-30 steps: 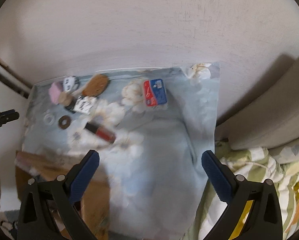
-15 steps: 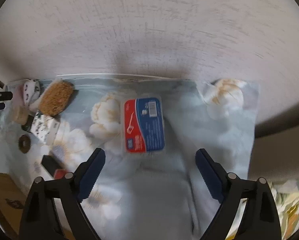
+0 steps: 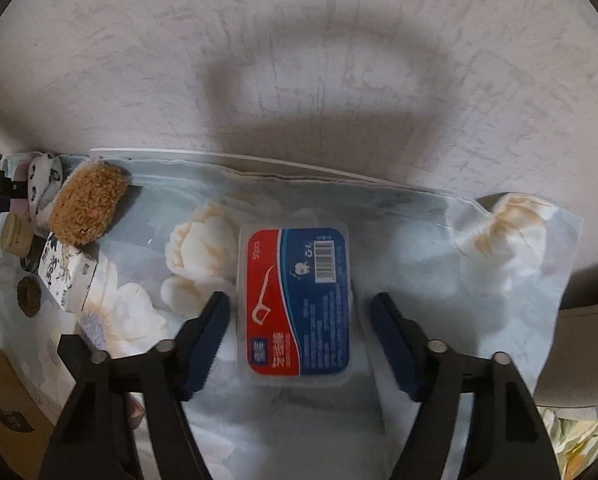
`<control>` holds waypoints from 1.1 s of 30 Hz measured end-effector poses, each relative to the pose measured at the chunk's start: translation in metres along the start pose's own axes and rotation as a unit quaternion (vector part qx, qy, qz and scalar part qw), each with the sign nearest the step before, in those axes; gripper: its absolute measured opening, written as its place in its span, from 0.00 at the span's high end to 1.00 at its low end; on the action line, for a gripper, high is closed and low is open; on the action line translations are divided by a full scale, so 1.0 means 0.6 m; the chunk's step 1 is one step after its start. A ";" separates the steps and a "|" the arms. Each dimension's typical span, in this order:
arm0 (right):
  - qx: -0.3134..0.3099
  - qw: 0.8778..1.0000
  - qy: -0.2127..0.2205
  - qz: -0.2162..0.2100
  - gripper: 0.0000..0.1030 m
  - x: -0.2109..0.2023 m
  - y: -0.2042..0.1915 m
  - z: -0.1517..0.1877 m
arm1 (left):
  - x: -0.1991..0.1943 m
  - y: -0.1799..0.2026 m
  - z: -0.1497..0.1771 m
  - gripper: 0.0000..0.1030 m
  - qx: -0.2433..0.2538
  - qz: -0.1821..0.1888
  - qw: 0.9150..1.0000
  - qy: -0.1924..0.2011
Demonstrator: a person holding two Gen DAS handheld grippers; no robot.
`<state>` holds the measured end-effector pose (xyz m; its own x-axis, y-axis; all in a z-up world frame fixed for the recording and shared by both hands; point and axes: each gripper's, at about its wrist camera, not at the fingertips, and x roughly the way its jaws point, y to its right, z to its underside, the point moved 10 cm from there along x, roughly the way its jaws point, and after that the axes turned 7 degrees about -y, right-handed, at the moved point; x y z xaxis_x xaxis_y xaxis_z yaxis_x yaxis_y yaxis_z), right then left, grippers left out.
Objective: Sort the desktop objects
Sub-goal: 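Grasp the pink slipper with the left tool while the right tool grasps the floss-pick box, then carry the slipper and floss box into the box and open both tools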
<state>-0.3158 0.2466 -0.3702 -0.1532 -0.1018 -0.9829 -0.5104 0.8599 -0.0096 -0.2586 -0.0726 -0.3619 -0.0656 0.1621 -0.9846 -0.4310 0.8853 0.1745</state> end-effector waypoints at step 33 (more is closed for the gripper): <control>-0.092 0.995 0.043 -0.016 0.53 -0.234 -0.101 0.087 | -0.213 0.067 0.138 0.62 0.176 0.034 0.983 0.030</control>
<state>-0.2188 0.2348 -0.2414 -0.2023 -0.1772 -0.9632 -0.6613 0.7501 0.0009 -0.1928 -0.0216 -0.2284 -0.1414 0.2088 -0.9677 -0.0855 0.9713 0.2220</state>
